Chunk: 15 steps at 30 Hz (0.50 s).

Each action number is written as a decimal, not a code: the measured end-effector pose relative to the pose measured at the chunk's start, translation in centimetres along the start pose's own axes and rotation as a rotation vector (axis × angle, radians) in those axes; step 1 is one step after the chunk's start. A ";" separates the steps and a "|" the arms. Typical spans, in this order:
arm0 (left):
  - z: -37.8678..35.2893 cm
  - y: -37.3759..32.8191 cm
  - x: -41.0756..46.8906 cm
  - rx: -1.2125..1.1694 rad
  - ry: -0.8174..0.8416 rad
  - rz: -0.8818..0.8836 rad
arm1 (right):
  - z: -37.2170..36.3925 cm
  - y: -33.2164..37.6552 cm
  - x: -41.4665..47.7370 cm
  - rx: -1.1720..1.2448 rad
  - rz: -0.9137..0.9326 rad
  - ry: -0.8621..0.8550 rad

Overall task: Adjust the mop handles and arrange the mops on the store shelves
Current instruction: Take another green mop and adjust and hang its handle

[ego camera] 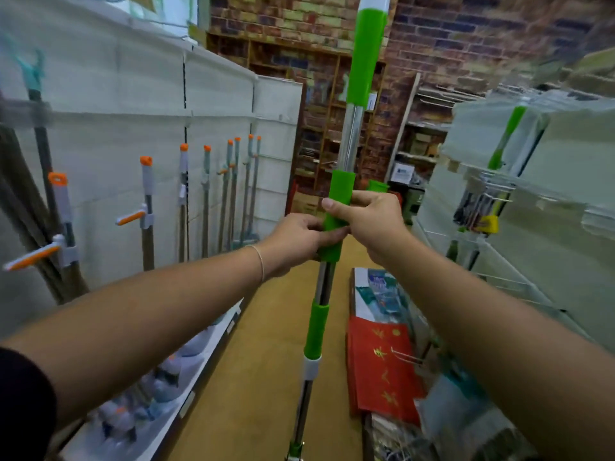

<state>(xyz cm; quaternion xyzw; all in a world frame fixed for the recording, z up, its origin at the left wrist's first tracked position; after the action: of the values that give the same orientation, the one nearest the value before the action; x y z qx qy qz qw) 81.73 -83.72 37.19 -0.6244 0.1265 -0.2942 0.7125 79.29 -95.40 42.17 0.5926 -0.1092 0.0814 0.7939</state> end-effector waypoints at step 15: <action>8.5 4.1 16.7 0.035 0.147 0.005 | 1.6 -5.8 16.7 -0.048 -0.004 -0.079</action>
<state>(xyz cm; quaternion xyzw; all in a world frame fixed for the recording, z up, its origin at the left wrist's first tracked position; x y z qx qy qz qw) 100.75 -86.22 37.92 -0.5884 0.1749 -0.3394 0.7127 96.73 -98.62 41.80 0.5764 -0.1412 0.0539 0.8031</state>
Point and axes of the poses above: each hand's wrist, its own x-axis towards the middle knuckle, its own z-axis out of the back of the hand, y = z × x, the point moved 7 cm from there along x, towards the middle knuckle, and after that the axes turned 12 degrees about y, right-handed, at the moved point
